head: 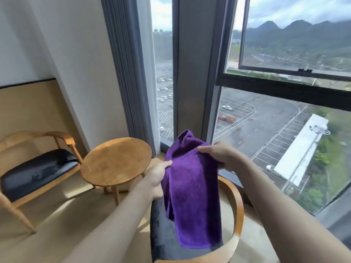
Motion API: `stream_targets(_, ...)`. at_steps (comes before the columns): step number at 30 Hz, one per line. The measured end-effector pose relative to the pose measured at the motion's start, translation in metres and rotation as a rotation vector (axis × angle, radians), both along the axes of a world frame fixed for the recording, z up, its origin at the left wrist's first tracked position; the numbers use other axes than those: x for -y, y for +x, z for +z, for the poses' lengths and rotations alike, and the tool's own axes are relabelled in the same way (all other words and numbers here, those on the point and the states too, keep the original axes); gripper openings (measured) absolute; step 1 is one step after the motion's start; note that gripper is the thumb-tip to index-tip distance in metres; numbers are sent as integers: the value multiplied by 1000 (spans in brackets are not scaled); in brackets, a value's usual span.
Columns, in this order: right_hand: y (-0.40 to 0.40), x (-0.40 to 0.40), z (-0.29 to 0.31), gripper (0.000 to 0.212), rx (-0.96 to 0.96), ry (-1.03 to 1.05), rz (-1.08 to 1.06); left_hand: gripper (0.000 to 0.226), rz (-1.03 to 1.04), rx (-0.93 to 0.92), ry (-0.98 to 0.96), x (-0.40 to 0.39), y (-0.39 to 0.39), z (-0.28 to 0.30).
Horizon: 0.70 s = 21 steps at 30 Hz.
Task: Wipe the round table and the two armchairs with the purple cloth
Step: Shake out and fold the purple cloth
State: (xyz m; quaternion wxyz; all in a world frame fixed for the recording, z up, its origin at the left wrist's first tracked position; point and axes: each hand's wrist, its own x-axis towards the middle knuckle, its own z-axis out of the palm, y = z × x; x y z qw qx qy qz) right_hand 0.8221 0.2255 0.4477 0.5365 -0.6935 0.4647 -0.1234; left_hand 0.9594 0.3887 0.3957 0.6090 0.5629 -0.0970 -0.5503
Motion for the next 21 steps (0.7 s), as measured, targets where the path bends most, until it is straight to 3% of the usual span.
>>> stream_targets(2, -7, 0, -22, 34, -89, -34, -6, 30, 15, 7, 31, -2, -8, 0)
stream_targets(4, -14, -3, -33, 34, -60, 28, 13, 31, 32, 65, 42, -2, -4, 7)
stream_targets(9, -13, -12, -27, 61, 91, -3, 46, 26, -2, 302, 76, -6, 23, 43)
stream_targets(14, -10, -24, -32, 73, -107, -256, 49, 71, -31, 516, 95, -4, 23, 48)
stream_targets(18, -12, -22, -28, 86, 70, -352, -3, 40, 82, 617, 13, -5, 18, 42)
stream_targets(21, -13, -24, -17, 52, 166, -504, -39, 26, 93, 623, -27, -10, 24, 47)
